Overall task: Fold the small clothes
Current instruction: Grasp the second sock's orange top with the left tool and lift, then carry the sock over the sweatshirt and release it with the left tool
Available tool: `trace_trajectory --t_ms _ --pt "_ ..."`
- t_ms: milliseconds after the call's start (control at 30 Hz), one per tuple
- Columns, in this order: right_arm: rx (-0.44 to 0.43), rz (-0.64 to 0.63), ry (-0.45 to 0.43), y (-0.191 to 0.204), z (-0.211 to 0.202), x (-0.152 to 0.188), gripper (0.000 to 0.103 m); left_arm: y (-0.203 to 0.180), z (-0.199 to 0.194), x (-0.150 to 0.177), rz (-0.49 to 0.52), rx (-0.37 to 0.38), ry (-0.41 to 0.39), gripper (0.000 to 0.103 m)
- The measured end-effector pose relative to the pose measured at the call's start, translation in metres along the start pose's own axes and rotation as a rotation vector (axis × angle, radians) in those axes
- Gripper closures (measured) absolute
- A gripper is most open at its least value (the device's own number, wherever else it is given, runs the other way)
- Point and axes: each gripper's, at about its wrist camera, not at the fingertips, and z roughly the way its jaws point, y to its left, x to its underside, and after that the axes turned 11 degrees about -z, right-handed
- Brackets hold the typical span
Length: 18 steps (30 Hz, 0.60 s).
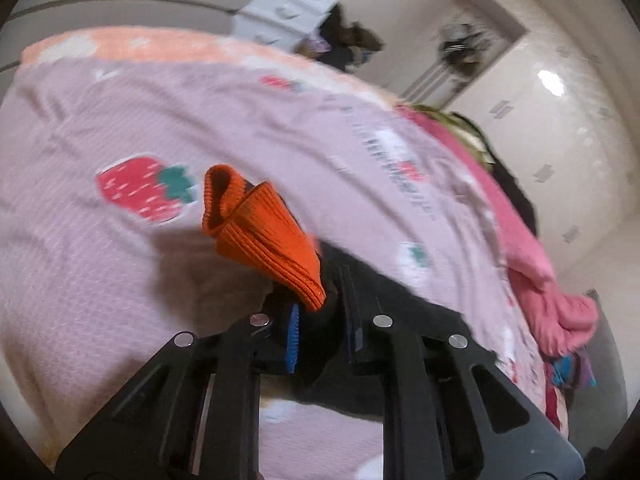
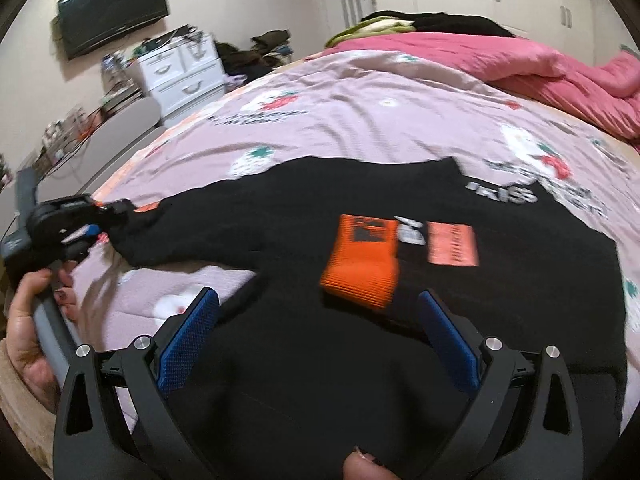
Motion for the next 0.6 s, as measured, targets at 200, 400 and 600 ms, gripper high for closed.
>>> trace_trajectory --t_ms 200,400,600 --pt "0.042 0.12 -0.028 -0.042 -0.019 0.021 0.004 -0.039 -0.028 0.008 0.107 0.125 -0.056 0.094" --pt "0.074 0.235 -0.061 -0.078 -0.036 0.039 0.004 -0.075 -0.035 0.026 0.197 0.228 -0.025 0.095" --pt "0.097 0.316 -0.082 -0.109 -0.047 0.05 0.004 -0.111 -0.036 0.049 0.303 0.308 0.014 0.095"
